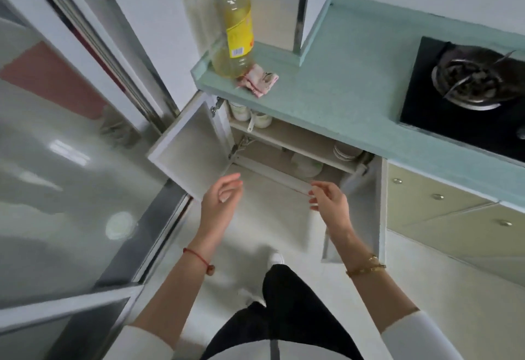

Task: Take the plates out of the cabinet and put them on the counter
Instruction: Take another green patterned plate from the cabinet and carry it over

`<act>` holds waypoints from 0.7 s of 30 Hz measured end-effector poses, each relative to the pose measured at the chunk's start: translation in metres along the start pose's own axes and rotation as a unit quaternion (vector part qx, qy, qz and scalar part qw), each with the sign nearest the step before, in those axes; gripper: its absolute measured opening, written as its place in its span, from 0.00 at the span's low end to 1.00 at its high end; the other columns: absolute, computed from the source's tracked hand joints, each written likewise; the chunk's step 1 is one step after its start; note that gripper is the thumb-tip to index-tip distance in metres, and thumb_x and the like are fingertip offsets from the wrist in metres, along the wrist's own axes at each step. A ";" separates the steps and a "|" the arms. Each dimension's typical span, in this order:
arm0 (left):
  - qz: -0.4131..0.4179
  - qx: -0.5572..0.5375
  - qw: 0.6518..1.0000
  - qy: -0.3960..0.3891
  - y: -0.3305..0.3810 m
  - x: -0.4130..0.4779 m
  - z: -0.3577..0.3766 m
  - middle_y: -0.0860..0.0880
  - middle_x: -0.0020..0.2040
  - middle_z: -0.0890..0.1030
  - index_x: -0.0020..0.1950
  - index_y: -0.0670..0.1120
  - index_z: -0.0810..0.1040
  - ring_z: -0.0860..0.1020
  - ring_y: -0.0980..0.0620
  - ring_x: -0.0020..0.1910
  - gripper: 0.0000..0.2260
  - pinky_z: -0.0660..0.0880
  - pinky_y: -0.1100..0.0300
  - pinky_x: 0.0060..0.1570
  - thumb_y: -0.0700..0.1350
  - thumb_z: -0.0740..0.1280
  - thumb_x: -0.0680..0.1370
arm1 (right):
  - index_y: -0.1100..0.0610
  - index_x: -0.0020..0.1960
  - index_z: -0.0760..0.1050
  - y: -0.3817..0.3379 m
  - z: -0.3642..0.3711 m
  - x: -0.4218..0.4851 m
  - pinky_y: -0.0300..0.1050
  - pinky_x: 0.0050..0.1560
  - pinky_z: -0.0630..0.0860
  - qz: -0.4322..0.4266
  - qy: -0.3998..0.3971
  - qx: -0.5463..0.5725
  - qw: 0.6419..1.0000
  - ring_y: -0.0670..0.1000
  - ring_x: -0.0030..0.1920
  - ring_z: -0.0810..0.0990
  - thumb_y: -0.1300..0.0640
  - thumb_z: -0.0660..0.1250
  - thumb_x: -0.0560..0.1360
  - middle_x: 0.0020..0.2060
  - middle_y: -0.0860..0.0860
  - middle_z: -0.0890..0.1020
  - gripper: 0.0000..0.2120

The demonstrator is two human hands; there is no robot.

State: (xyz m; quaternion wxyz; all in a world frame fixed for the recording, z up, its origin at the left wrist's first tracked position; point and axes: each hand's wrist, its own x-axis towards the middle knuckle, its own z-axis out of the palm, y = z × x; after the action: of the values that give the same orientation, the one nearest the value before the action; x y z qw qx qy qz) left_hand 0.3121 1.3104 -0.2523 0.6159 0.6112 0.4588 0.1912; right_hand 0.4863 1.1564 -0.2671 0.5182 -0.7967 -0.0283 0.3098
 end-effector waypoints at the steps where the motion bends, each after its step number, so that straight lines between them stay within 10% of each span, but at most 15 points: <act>1: -0.005 0.003 1.000 -0.010 -0.001 0.015 0.004 0.57 0.53 0.84 0.57 0.56 0.82 0.81 0.57 0.56 0.11 0.77 0.49 0.63 0.47 0.71 0.76 | 0.58 0.58 0.77 0.001 0.003 0.010 0.51 0.52 0.81 0.009 0.011 -0.002 1.000 0.53 0.46 0.81 0.58 0.62 0.79 0.50 0.56 0.83 0.10; 21: 0.024 0.155 0.978 -0.139 -0.251 0.373 0.156 0.51 0.53 0.84 0.61 0.47 0.80 0.81 0.58 0.46 0.13 0.73 0.76 0.41 0.40 0.70 0.76 | 0.50 0.44 0.76 0.229 0.108 0.349 0.62 0.60 0.77 0.089 0.147 -0.016 0.985 0.61 0.53 0.82 0.59 0.65 0.75 0.43 0.51 0.81 0.04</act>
State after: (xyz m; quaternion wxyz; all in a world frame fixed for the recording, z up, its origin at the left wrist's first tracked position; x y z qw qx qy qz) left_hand 0.5436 1.4728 -0.6349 0.5667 0.7305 0.3783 0.0456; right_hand 0.6478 1.2658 -0.6513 0.4742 -0.8411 0.1145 0.2335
